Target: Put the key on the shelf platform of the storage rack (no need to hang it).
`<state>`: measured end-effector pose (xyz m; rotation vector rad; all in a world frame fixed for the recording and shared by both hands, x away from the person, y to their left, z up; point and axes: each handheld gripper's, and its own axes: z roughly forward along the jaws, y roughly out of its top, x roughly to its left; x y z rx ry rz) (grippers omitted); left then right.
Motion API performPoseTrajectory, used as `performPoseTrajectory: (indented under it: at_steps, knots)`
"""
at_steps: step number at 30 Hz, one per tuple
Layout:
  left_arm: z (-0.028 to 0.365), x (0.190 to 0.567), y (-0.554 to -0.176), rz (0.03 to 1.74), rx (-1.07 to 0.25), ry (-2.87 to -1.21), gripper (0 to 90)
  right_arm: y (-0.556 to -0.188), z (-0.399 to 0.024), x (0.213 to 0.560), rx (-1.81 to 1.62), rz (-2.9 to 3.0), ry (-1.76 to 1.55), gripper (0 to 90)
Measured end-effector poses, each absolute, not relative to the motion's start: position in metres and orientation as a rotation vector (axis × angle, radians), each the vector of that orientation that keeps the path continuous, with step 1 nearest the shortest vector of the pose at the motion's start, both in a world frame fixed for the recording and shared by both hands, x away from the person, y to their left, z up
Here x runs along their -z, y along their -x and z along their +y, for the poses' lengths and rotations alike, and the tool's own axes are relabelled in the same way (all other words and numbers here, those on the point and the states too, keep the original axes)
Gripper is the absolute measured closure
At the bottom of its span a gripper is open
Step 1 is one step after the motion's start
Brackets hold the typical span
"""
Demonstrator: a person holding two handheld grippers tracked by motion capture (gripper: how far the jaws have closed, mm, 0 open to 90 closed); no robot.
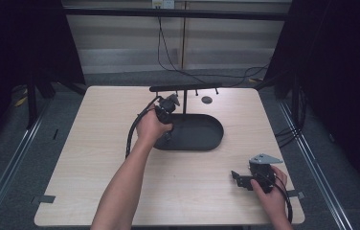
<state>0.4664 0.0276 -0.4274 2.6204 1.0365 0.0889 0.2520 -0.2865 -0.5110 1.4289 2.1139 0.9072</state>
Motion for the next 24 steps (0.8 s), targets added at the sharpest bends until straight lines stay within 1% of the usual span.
performPoseTrajectory:
  at_steps: [6,24]
  knots:
    - [0.029,0.436,-0.467,1.048,-0.082,-2.622,67.9,-0.252,-0.286,0.511,-0.908,2.115,-1.431,15.3]
    - [0.027,0.439,-0.467,1.030,-0.094,-2.612,67.5,-0.252,-0.286,0.511,-0.908,2.115,-1.430,15.3]
